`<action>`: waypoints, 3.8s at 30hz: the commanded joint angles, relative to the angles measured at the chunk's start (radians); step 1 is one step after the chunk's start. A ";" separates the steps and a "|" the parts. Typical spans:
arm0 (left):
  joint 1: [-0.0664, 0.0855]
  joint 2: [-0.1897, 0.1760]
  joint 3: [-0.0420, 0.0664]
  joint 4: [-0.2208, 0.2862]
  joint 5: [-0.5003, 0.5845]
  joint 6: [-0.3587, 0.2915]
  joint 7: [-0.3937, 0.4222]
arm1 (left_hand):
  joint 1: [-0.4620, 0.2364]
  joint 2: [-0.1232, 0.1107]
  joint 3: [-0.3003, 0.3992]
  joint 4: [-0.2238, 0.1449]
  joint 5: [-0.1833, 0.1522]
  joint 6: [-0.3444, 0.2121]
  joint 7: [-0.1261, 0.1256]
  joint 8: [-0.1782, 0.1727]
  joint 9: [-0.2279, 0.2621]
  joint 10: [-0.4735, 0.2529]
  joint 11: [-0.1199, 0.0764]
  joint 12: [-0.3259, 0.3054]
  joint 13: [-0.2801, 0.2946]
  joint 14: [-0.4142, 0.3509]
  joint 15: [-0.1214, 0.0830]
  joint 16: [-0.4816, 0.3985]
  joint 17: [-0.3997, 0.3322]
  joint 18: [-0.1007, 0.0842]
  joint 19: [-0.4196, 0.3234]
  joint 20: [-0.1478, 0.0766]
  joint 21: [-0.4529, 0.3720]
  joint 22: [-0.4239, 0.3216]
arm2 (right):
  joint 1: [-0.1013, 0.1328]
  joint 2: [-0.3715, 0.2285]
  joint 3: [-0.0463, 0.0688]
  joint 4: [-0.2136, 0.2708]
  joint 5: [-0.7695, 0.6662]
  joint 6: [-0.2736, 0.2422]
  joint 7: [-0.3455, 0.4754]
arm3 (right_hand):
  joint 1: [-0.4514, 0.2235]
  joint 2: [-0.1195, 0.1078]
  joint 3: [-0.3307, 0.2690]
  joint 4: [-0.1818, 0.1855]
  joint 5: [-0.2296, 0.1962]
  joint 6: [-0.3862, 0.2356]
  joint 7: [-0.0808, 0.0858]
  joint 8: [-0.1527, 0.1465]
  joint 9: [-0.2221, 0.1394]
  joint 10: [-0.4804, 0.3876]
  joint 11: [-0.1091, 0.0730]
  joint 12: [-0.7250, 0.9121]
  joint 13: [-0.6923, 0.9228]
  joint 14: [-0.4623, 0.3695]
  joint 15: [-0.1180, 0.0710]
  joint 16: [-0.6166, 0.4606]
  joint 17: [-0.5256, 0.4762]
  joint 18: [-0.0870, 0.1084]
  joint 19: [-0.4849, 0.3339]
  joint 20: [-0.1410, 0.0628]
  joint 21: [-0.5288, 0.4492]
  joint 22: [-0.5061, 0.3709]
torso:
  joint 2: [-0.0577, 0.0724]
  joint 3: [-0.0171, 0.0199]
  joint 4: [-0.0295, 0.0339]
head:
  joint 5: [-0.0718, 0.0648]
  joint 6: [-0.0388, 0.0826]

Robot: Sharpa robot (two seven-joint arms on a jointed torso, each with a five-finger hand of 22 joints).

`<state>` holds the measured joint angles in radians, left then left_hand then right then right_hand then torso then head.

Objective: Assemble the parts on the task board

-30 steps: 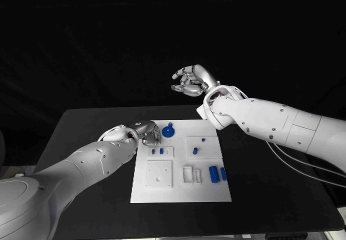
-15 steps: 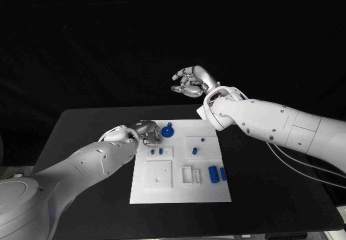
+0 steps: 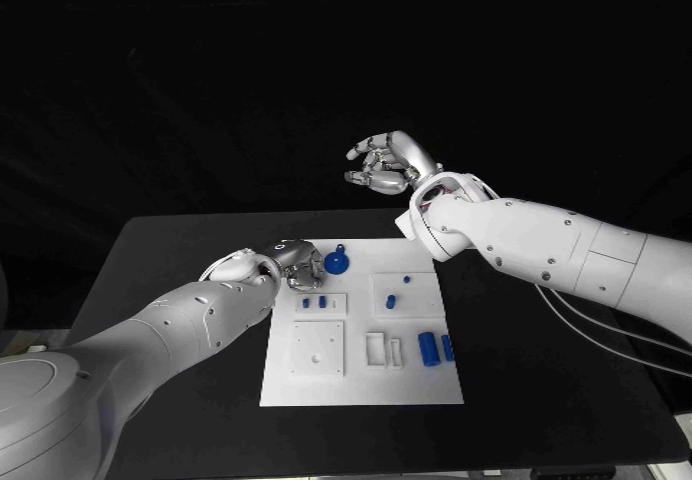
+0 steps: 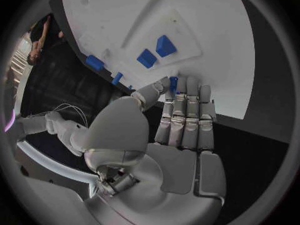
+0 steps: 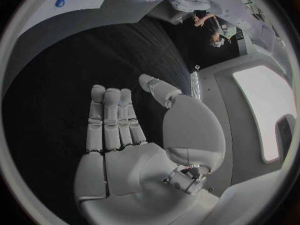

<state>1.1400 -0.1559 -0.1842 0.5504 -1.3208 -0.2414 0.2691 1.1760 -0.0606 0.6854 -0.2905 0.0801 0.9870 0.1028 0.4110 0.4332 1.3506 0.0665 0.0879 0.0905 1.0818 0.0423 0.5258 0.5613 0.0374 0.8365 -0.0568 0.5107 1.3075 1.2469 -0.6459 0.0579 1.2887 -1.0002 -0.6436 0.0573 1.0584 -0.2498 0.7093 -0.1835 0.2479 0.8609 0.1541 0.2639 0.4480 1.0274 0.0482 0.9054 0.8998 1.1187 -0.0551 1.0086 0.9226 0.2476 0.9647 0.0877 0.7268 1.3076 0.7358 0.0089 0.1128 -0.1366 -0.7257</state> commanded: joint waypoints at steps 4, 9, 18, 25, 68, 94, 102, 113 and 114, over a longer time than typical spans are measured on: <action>-0.007 0.003 -0.003 0.008 -0.006 0.052 -0.016 | 0.010 0.004 0.004 -0.001 -0.005 0.004 0.004 -0.002 0.001 0.004 0.001 0.002 0.001 0.002 0.001 -0.004 0.002 0.008 -0.007 0.001 -0.003 0.013 | 0.000 -0.005 0.001 0.004 -0.002 -0.001 0.002 | 0.001 0.008 -0.001 -0.001 -0.007 -0.003 0.008 0.006 -0.002 -0.002 0.001 -0.003 -0.002 -0.003 0.000 -0.003 -0.002 0.014 -0.002 0.002 -0.006 0.012 | 0.000 -0.0006 -0.0003 | 0.002 -0.001; -0.007 0.001 -0.003 0.013 -0.006 0.054 -0.017 | 0.011 0.005 0.004 -0.001 -0.004 0.004 0.004 -0.003 0.001 0.005 0.001 0.002 0.001 0.002 0.001 -0.005 0.003 0.008 -0.007 0.001 -0.003 0.014 | 0.000 -0.008 0.001 0.005 -0.002 -0.002 0.002 | 0.002 0.008 -0.001 -0.002 -0.007 -0.002 0.008 0.006 -0.002 -0.002 0.001 -0.003 -0.002 -0.003 0.000 -0.004 -0.002 0.014 -0.002 0.002 -0.007 0.012 | 0.001 -0.0015 0.0019 | 0.003 0.000; -0.006 0.000 -0.003 0.013 -0.006 0.032 -0.009 | 0.012 0.005 0.004 -0.001 -0.004 0.004 0.004 -0.003 0.001 0.005 0.000 0.002 0.001 0.003 0.001 -0.005 0.004 0.008 -0.007 0.001 -0.003 0.014 | 0.000 -0.007 0.001 -0.003 -0.002 0.000 0.000 | 0.002 0.008 0.000 -0.002 -0.008 -0.002 0.007 0.006 -0.002 -0.002 0.001 -0.003 -0.004 -0.003 0.000 -0.004 -0.003 0.014 -0.002 0.002 -0.008 0.012 | 0.002 -0.0019 -0.0034 | 0.008 -0.001; -0.006 -0.005 -0.003 0.022 -0.006 -0.014 0.003 | 0.012 0.004 0.003 -0.001 -0.004 0.005 0.004 -0.003 0.001 0.007 0.000 0.002 0.002 0.003 0.001 -0.005 0.007 0.007 -0.009 0.001 -0.003 0.015 | 0.000 -0.012 0.001 -0.005 -0.002 -0.001 -0.001 | 0.003 0.008 0.000 -0.002 -0.008 -0.002 0.007 0.006 -0.002 -0.002 0.001 -0.003 -0.006 -0.003 0.000 -0.004 -0.004 0.014 -0.002 0.002 -0.008 0.012 | 0.002 -0.0017 0.0007 | 0.008 -0.001; 0.000 -0.040 -0.001 0.065 -0.006 -0.063 -0.006 | 0.014 0.001 0.001 0.000 -0.002 0.009 0.002 -0.002 0.002 0.010 -0.001 0.001 0.003 0.006 0.000 -0.007 0.016 0.007 -0.009 0.000 -0.003 0.018 | 0.000 -0.014 0.000 -0.015 -0.002 0.002 -0.003 | 0.007 0.010 0.003 -0.003 -0.014 -0.002 0.007 0.008 -0.002 -0.001 0.000 -0.001 -0.014 -0.002 -0.001 -0.004 -0.009 0.014 0.001 0.002 -0.013 0.013 | 0.003 -0.0020 -0.0043 | 0.030 -0.005; -0.001 -0.046 0.000 0.079 -0.006 -0.055 -0.008 | 0.014 0.001 0.001 0.000 -0.002 0.009 0.002 -0.003 0.002 0.010 -0.001 0.000 0.003 0.006 0.000 -0.008 0.019 0.007 -0.009 0.000 -0.003 0.019 | 0.000 -0.018 0.000 -0.014 -0.002 0.001 -0.003 | 0.008 0.011 0.004 -0.004 -0.018 -0.001 0.007 0.008 -0.002 -0.001 0.000 0.000 -0.018 -0.001 -0.001 -0.004 -0.011 0.014 0.002 0.002 -0.015 0.013 | 0.003 -0.0007 -0.0066 | 0.031 -0.005; -0.001 -0.043 -0.001 0.075 -0.006 -0.027 -0.022 | 0.014 0.001 0.001 0.000 -0.002 0.009 0.002 -0.003 0.002 0.010 -0.001 0.000 0.003 0.006 0.000 -0.008 0.020 0.006 -0.009 0.000 -0.003 0.019 | 0.000 -0.020 0.000 -0.013 -0.002 0.002 -0.004 | 0.008 0.012 0.004 -0.004 -0.018 -0.001 0.007 0.008 -0.002 -0.001 0.000 0.001 -0.019 -0.001 -0.001 -0.004 -0.011 0.014 0.002 0.002 -0.015 0.013 | 0.003 -0.0005 -0.0058 | 0.031 -0.005; -0.004 -0.039 -0.001 0.062 -0.006 -0.024 -0.034 | 0.015 0.001 0.001 0.000 -0.002 0.008 0.003 -0.004 0.002 0.010 -0.001 -0.001 0.003 0.004 0.000 -0.010 0.022 0.006 -0.010 0.000 -0.003 0.019 | 0.000 -0.019 0.000 -0.014 -0.002 0.001 -0.004 | 0.008 0.012 0.004 -0.004 -0.019 -0.001 0.007 0.008 -0.003 -0.001 0.000 0.001 -0.020 -0.001 -0.001 -0.004 -0.011 0.014 0.002 0.002 -0.015 0.013 | 0.003 -0.0009 -0.0072 | 0.030 -0.006; -0.004 -0.039 -0.001 0.060 -0.006 -0.023 -0.035 | 0.015 0.001 0.001 0.000 -0.002 0.008 0.003 -0.004 0.002 0.010 -0.001 -0.001 0.003 0.004 0.000 -0.010 0.022 0.006 -0.010 0.000 -0.003 0.019 | 0.000 -0.019 0.000 -0.014 -0.002 0.001 -0.004 | 0.008 0.012 0.004 -0.004 -0.019 -0.001 0.007 0.008 -0.003 -0.001 0.000 0.001 -0.020 -0.001 -0.001 -0.004 -0.012 0.014 0.002 0.002 -0.015 0.013 | 0.003 -0.0011 -0.0069 | 0.030 -0.006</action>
<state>1.1381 -0.1963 -0.1845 0.6135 -1.3234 -0.2817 0.2465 1.1806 -0.0636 0.6840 -0.2893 0.0762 0.9907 0.1064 0.4056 0.4347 1.3577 0.0667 0.0841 0.0933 1.0818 0.0423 0.5226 0.5813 0.0309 0.8364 -0.0565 0.5107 1.3077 1.2469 -0.6649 0.0578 1.2741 -0.9997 -0.6438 0.0499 1.0624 -0.2460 0.7094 -0.1835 0.2323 0.8601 0.1555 0.2669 0.4468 1.0274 0.0483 0.9055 0.8816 1.1206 -0.0532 1.0086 0.9125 0.2472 0.9648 0.0875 0.7151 1.3075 0.7387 0.0083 0.1061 -0.1061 -0.7304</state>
